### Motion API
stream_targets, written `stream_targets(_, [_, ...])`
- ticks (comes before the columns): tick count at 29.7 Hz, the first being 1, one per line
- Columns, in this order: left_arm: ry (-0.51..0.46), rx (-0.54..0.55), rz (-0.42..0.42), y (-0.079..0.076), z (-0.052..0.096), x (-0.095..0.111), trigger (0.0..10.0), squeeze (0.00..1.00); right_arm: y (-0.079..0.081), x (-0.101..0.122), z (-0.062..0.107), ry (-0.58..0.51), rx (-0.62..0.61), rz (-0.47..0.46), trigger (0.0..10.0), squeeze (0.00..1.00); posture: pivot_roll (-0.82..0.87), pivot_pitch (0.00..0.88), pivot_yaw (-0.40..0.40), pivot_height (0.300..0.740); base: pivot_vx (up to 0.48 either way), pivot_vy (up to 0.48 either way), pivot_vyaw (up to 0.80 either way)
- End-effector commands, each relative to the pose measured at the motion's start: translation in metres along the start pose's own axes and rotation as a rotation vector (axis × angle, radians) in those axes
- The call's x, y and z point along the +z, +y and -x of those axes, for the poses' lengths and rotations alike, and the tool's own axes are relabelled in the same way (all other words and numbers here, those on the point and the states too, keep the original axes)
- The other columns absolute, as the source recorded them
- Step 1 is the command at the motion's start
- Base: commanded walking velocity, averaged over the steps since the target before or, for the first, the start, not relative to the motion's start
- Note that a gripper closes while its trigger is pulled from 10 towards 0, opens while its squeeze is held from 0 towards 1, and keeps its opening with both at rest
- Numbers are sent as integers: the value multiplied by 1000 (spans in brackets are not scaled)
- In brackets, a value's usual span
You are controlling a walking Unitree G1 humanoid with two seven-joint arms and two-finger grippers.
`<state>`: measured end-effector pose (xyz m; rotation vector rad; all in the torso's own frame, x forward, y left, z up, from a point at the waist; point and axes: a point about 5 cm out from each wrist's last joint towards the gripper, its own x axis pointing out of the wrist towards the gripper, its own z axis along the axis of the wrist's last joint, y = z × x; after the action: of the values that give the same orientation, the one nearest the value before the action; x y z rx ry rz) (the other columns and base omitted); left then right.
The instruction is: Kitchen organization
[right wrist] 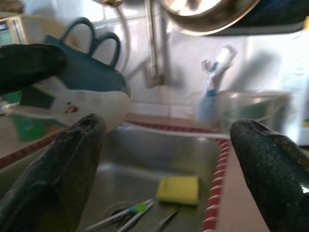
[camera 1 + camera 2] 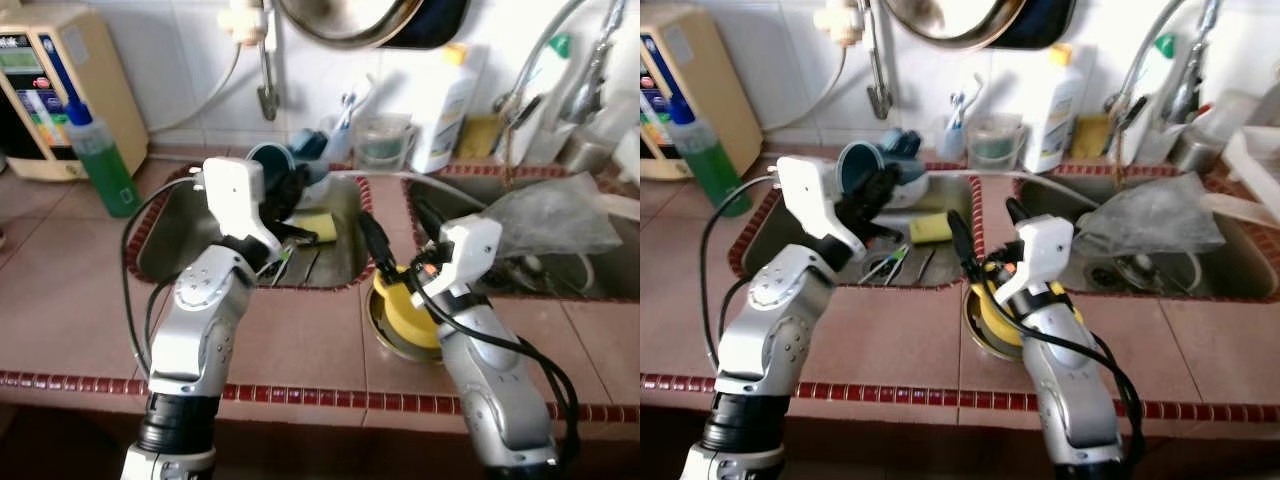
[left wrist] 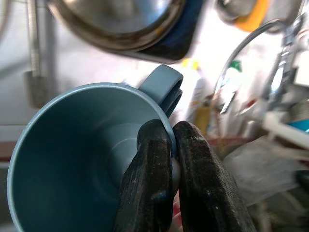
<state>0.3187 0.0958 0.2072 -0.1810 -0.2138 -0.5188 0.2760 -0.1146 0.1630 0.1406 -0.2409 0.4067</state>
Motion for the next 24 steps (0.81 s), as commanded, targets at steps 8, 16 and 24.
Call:
stream_targets(8, [57, -4, -113, 19, -4, -6, 10000, 0, 13, 1, 11, 36, 13, -11, 10000, 0, -87, 66, 10, 740, 0, 0, 0])
stream_targets(16, [148, -67, -210, 29, -15, -23, 10000, 0, 13, 12, 20, 50, -27, -9, 10000, 0, -117, 80, 6, 740, 0, 0, 0])
stream_targets(24, [207, -82, -217, 39, -27, -33, 10000, 0, 4, 22, 30, 60, -72, 2, 10000, 0, -162, 81, 21, 740, 0, 0, 0])
